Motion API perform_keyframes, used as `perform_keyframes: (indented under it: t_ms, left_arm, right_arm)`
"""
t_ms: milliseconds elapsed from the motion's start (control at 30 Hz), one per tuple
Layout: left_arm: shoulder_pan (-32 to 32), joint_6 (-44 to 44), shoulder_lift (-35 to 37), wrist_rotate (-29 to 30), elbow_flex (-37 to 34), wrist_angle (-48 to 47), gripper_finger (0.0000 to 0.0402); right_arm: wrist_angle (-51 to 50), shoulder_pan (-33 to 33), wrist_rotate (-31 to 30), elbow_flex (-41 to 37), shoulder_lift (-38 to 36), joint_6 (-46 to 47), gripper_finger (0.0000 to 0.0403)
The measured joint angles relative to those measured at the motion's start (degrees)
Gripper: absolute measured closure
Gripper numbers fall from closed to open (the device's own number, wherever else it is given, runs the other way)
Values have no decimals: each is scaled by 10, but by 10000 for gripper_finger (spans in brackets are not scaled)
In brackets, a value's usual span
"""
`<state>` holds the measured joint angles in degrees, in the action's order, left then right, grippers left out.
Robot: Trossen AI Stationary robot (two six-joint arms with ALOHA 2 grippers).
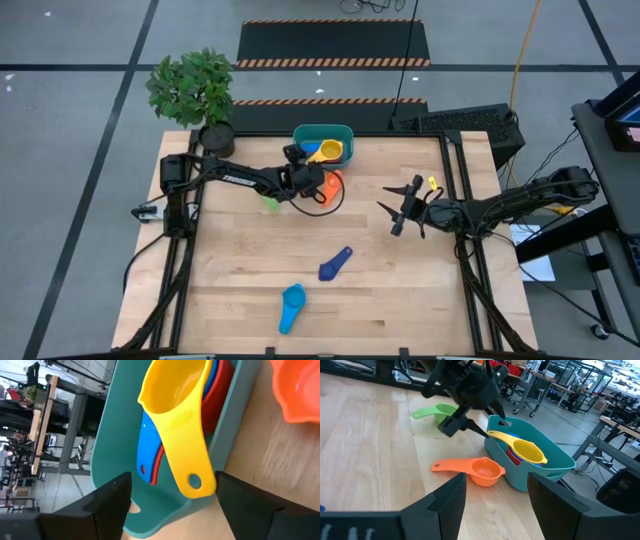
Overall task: Nest measuring cups in basket
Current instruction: Stack the yellow measuring cup on top of the blue measuring cup in the blue bin
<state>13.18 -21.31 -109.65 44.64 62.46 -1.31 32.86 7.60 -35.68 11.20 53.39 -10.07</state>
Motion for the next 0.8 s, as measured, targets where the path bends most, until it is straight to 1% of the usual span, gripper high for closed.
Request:
perform_keyframes:
  t_ms: [233,367,467,600,667,733,800]
  left_arm:
    - [0,8,3,8,0,48,159]
    - [11,9,3,9,0,55,178]
    - [23,19,3,10,0,55,186]
    - [26,22,6,1,2,53,186]
    - [21,24,13,-24,5,50,186]
    - [18,24,24,-64,7,54,186]
    - [17,25,25,-83,8,58,186]
  right_arm:
    - [1,0,0,0,0,0,200]
    - [1,0,0,0,0,0,200]
    - [1,0,0,0,0,0,200]
    - [1,0,0,0,0,0,200]
    - [1,0,0,0,0,0,200]
    - [1,0,0,0,0,-1,200]
    - [1,0,0,0,0,-2,200]
